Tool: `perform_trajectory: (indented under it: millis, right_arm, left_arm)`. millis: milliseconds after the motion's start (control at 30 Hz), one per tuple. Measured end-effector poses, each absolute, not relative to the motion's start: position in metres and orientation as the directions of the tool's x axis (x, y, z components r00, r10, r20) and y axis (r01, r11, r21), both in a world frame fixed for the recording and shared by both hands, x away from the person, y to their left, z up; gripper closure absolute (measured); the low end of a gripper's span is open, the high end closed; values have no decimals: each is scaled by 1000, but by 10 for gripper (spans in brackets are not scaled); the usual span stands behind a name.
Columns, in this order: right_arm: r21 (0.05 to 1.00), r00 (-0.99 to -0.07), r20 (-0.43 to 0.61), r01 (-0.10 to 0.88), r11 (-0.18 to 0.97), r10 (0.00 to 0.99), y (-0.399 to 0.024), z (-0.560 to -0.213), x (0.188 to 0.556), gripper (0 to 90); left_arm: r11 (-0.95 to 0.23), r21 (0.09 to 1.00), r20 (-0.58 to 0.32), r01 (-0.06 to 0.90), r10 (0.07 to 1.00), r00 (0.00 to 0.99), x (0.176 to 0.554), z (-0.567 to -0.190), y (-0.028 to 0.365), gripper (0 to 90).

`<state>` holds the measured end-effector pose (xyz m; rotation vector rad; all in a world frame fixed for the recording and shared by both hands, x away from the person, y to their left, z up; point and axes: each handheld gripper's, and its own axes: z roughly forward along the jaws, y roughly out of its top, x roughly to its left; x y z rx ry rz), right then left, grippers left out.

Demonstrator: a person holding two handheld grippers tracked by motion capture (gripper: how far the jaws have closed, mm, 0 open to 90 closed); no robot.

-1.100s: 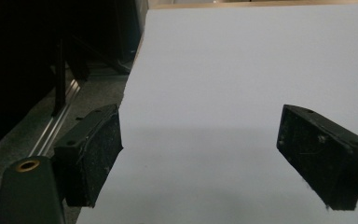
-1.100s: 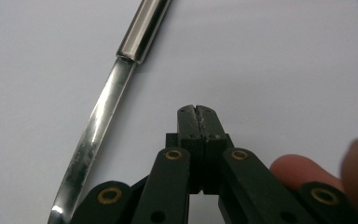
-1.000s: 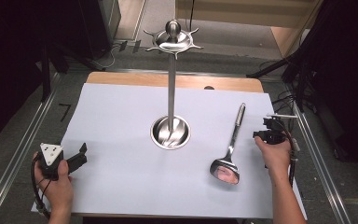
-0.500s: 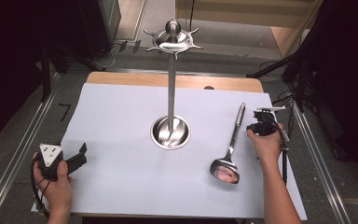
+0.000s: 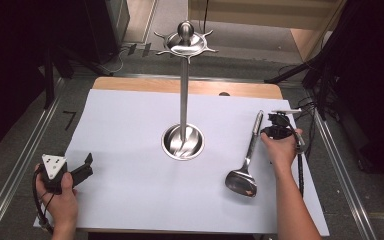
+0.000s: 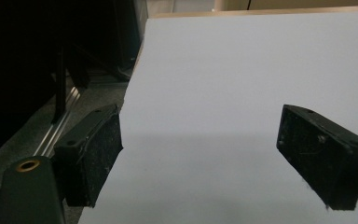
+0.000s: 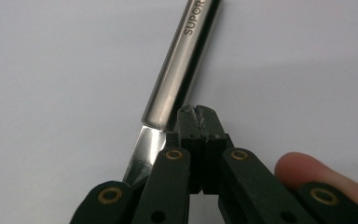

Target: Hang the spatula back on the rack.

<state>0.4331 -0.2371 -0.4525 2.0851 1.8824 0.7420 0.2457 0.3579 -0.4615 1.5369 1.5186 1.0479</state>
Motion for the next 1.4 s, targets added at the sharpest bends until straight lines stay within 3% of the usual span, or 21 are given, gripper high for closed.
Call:
perform_trajectory:
  millis: [633, 1400]
  right_arm:
    - [485, 59, 187, 863, -144, 981, -230, -456, 446, 900]
    - [503, -31, 221, 860, -86, 975, -210, -459, 446, 900]
  left_arm:
    - [-40, 913, 55, 407, 998, -26, 246, -461, 358, 150]
    - [-45, 909, 58, 414, 998, -20, 246, -462, 358, 151]
